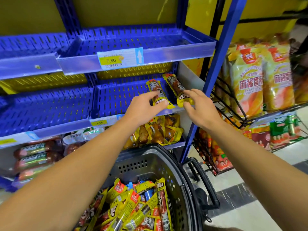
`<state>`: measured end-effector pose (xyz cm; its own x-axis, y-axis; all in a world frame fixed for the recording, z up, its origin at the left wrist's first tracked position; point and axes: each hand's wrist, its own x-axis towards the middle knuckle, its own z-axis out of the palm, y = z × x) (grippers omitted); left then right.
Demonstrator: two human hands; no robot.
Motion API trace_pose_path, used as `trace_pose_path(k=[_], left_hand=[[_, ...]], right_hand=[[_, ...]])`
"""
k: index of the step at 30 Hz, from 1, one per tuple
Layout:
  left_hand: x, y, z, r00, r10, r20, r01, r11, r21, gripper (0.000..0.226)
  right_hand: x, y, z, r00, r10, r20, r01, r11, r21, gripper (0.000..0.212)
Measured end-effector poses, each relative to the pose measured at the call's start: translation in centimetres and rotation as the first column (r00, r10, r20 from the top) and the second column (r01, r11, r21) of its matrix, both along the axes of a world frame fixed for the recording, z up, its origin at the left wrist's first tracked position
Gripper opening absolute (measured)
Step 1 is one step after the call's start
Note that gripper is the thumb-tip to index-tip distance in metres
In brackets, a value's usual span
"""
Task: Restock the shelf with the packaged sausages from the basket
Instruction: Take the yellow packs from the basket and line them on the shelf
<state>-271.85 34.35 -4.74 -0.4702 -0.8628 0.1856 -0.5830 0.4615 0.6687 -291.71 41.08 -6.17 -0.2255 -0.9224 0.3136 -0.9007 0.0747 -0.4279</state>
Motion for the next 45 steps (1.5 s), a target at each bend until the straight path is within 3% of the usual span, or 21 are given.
trace_pose_path(k=[7,18,23,31,39,45], left_hand=[[-2.4,-0.4,0.1,0.993,-0.005,0.117,0.011,0.998,-0.054,0.067],[-2.8,0.0,0.0,0.984,-0.020,0.178,0.025,0.999,-0.024,0.075],[-0.4,2.5,0.4,0.980,-0.056,0.188,0.078,0.991,-0.112,0.071],[7.8,9.6,-3.2,0.967,-0.033,0.253,0.090,0.971,-0.220,0.073],[17.8,14.8,-11.4,0.856,-0.068,0.513,0.106,0.993,-0.044,0.078],[24.4,15.8,-15.6,0.840,-0.045,0.541,-0.005,0.996,0.089,0.094]], right_hand=[[-0.9,-0.3,-0.5,0.993,0.026,-0.117,-0.030,0.999,-0.029,0.048],[0.0,1.0,-0.2,0.996,-0.004,-0.092,-0.003,0.997,-0.075,0.055],[1.4,4.8,0.1,0.996,-0.020,-0.086,0.015,0.998,-0.061,0.057],[9.6,11.4,-3.2,0.987,0.123,-0.102,-0.117,0.991,0.063,0.065],[17.3,14.1,-11.2,0.946,0.303,-0.118,-0.245,0.904,0.350,0.074],[21.4,13.6,-17.7,0.929,0.370,0.009,-0.328,0.813,0.480,0.075]])
